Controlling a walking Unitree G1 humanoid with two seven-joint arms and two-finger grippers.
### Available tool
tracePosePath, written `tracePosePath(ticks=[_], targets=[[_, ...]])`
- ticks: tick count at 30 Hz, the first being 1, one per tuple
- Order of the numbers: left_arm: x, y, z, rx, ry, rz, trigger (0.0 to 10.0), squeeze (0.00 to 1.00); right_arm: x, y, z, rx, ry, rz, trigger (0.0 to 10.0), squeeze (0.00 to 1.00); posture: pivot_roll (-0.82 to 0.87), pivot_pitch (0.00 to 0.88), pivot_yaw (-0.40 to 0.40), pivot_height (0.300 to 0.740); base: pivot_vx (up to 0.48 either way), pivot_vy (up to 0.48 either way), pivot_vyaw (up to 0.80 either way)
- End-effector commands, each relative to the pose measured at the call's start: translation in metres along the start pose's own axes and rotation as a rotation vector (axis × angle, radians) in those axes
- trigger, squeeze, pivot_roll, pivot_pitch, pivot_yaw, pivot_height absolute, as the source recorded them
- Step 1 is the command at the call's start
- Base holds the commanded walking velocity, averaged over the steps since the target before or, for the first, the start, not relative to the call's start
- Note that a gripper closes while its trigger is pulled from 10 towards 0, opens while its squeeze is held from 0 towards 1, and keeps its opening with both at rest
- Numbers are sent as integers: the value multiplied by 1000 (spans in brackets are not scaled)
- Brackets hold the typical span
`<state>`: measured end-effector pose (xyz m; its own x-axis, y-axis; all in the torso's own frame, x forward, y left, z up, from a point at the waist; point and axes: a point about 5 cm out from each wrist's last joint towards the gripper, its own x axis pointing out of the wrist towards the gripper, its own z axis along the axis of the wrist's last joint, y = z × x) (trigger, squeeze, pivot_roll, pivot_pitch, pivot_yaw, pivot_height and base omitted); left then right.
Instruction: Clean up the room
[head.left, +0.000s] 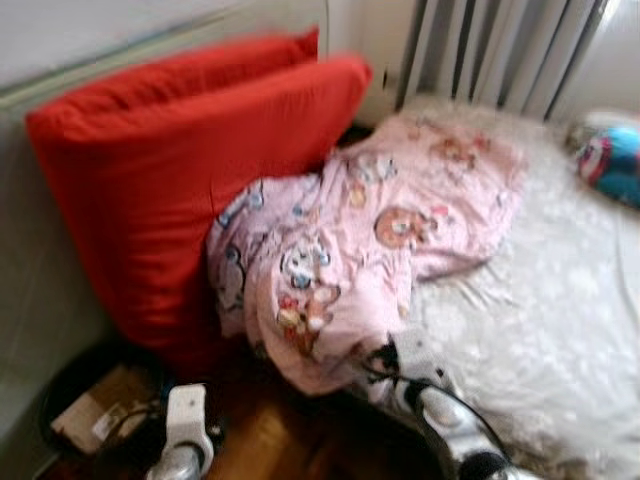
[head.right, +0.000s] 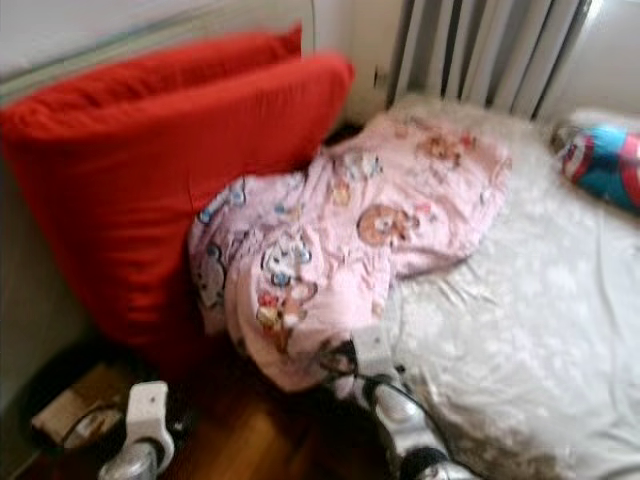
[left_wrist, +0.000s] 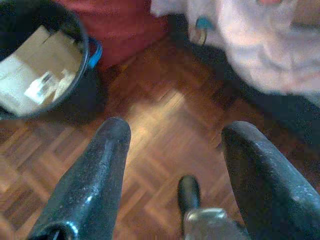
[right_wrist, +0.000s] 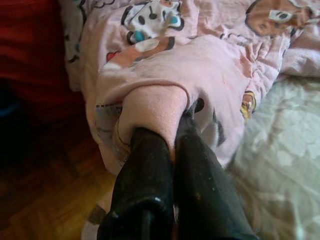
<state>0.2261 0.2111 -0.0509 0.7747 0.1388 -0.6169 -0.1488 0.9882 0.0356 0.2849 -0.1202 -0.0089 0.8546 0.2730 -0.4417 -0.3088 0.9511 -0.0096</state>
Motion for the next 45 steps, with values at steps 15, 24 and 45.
tracePosePath(ticks=[15,24,45], targets=[[-2,-4,-9,-2,32,-14,10000,0,-4,7,-13,-19,47,83,10000,0,-52,55,-7,740,-279,0,0],[-2,-4,-9,-2,35,-12,10000,0,-8,5,-23,-24,101,68,10000,0,-52,55,-7,740,0,0,0],[-2,-5,-11,16,48,-23,10000,0,-9,2,-28,-123,152,32,10000,0,-51,62,-7,740,0,0,0]])
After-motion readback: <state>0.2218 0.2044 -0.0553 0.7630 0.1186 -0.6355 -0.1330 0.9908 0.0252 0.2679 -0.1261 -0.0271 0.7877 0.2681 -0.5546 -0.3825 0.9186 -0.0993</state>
